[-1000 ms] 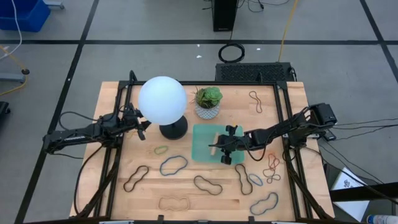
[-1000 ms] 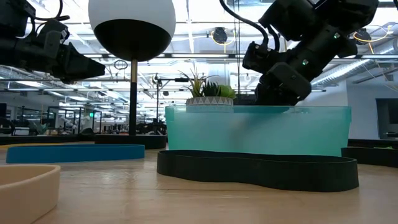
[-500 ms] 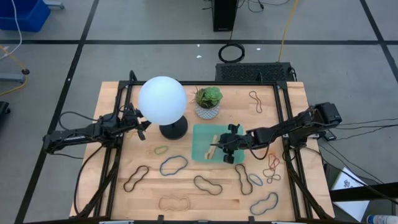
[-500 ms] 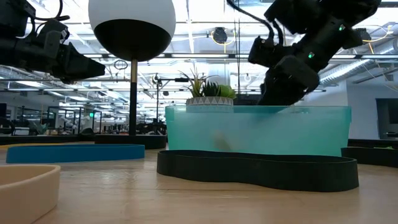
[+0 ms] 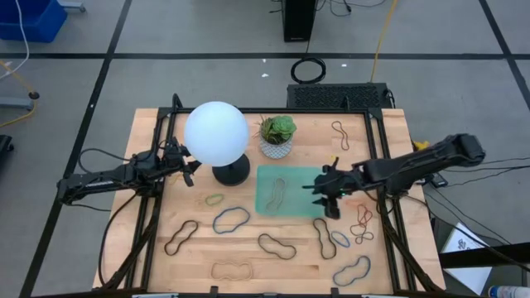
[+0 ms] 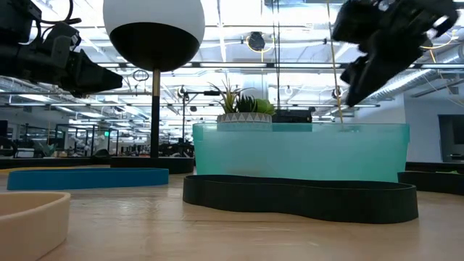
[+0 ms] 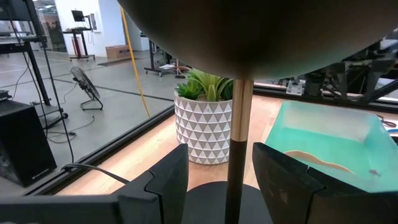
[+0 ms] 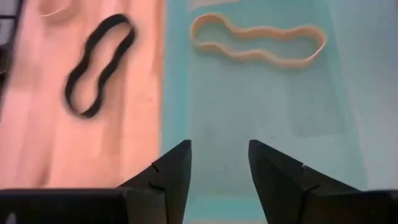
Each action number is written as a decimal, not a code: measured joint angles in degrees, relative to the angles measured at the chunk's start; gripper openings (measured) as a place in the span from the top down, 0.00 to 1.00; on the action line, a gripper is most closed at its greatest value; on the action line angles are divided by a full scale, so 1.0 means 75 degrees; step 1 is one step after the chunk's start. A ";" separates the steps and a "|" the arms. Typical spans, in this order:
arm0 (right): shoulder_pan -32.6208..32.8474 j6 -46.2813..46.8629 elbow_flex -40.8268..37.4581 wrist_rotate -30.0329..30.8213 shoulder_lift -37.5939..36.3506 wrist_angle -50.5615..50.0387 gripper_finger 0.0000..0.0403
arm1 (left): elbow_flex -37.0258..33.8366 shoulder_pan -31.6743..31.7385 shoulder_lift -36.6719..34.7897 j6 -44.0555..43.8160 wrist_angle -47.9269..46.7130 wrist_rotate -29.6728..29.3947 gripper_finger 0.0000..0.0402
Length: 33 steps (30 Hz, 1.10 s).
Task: Pick and place rubber bands into bin
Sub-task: Put the right black rubber band into the blue bin
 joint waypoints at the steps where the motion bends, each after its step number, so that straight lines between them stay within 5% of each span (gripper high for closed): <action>1: 0.0051 0.0017 0.0000 -0.0002 -0.0130 -0.0168 0.62 | 0.0000 0.0000 0.0000 0.0003 0.0000 0.0000 0.54; 33: 0.1000 0.2638 -0.0003 0.0043 -0.0755 -0.2156 0.64 | 0.0000 0.0000 -0.0003 0.0000 0.0003 0.0000 0.54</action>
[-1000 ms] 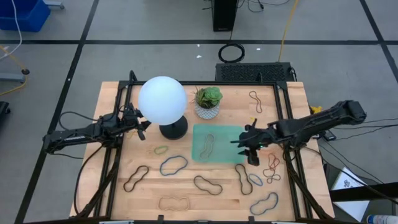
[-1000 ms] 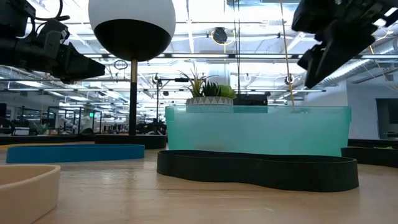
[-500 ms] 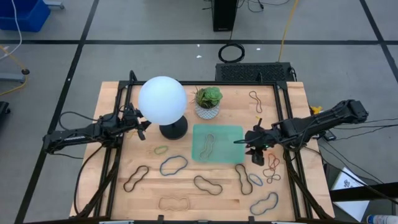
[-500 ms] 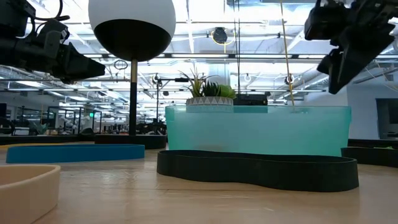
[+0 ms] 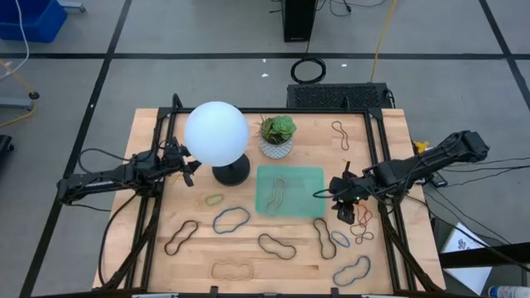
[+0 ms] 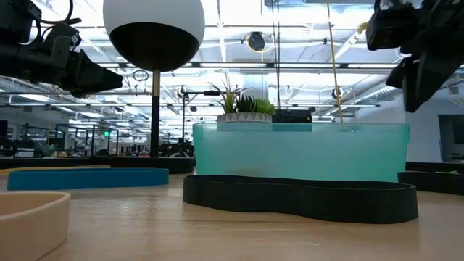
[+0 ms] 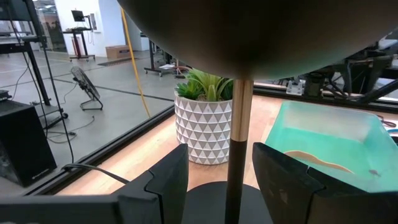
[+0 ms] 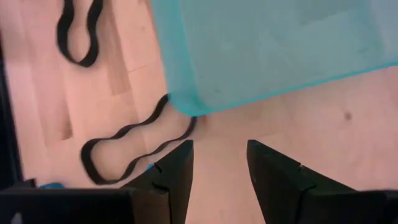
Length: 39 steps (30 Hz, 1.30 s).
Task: Pick and place rubber bands into bin
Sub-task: Put the right black rubber band into the blue bin
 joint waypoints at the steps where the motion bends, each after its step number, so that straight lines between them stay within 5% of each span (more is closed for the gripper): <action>1: 0.0101 0.0114 -0.0028 0.0008 0.0028 0.0107 0.64 | 0.0000 0.0003 0.0003 0.0000 0.0000 0.0000 0.54; 14: 0.1136 0.0498 -0.1352 0.0095 0.0862 0.3016 0.64 | -0.0003 0.0000 0.0003 0.0000 0.0000 -0.0003 0.54; 28: 0.1573 0.0981 -0.1373 0.0437 0.2405 0.3581 0.71 | 0.0000 0.0001 0.0000 0.0000 -0.0002 -0.0001 0.54; 39: 0.1662 0.1414 -0.1373 0.0399 0.2585 0.3984 0.72 | -0.0003 0.0001 0.0003 0.0000 -0.0003 0.0000 0.54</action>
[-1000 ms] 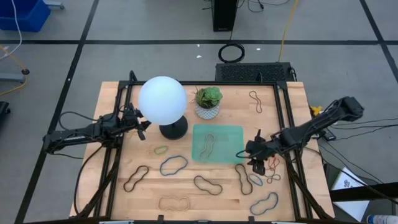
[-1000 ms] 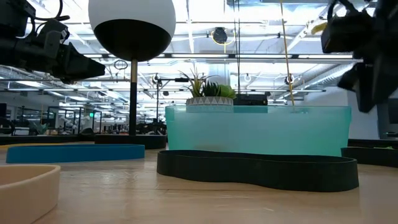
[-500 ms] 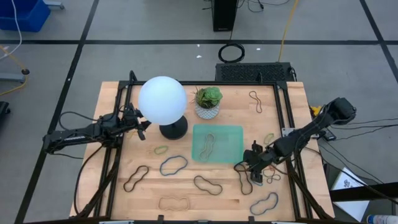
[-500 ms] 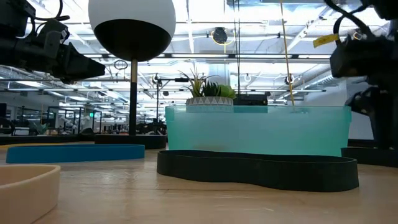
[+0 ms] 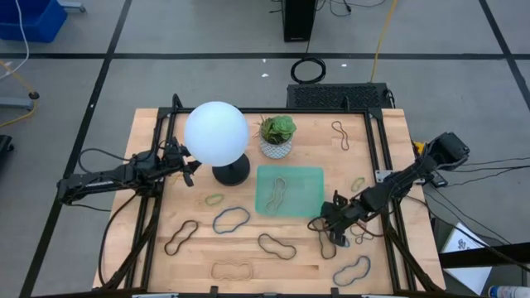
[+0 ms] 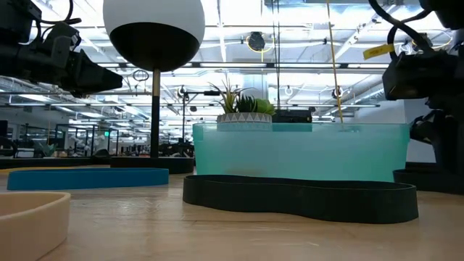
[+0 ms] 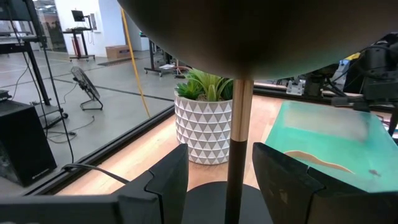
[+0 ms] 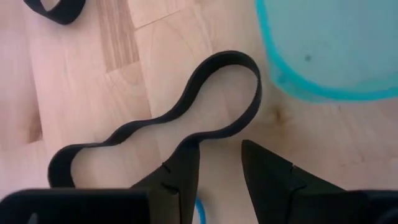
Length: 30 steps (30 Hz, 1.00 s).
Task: Pick and place rubber bands into bin
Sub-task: Put the right black rubber band into the blue bin
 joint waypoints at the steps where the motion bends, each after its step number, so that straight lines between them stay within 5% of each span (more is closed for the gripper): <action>1: 0.0028 0.0069 0.0000 -0.0006 0.0000 0.0003 0.72 | 0.0000 0.0000 -0.0003 0.0000 0.0000 -0.0003 0.54; 30: 0.0339 0.0623 0.0022 0.0229 0.0755 0.1027 0.75 | 0.0000 -0.0001 -0.0003 0.0000 0.0000 -0.0002 0.54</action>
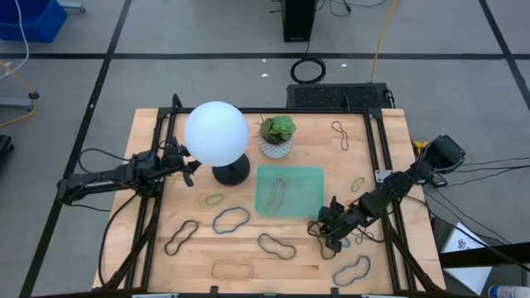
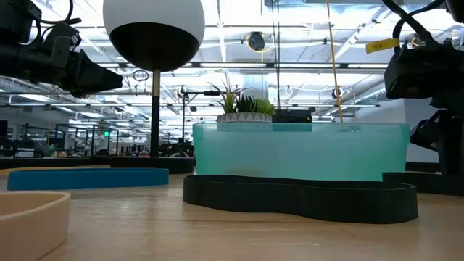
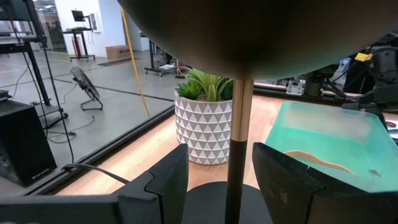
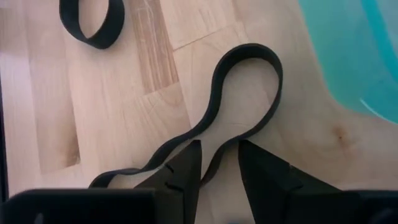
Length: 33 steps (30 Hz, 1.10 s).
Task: Pick and place rubber bands into bin
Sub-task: Put the right black rubber band into the blue bin
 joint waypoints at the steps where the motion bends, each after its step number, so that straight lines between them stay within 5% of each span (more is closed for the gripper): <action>1: 0.0000 -0.0015 -0.0002 -0.0002 0.0000 -0.0007 0.77 | 0.0000 0.0001 0.0000 0.0000 0.0000 0.0000 0.54; 21: -0.0009 -0.0382 -0.0013 -0.0127 0.0009 -0.0260 0.99 | 0.0003 0.0000 0.0000 -0.0003 0.0000 -0.0001 0.54; 33: -0.0003 -0.0638 -0.0022 -0.0057 0.0007 -0.0052 1.00 | 0.0000 0.0000 0.0000 -0.0001 0.0000 -0.0001 0.54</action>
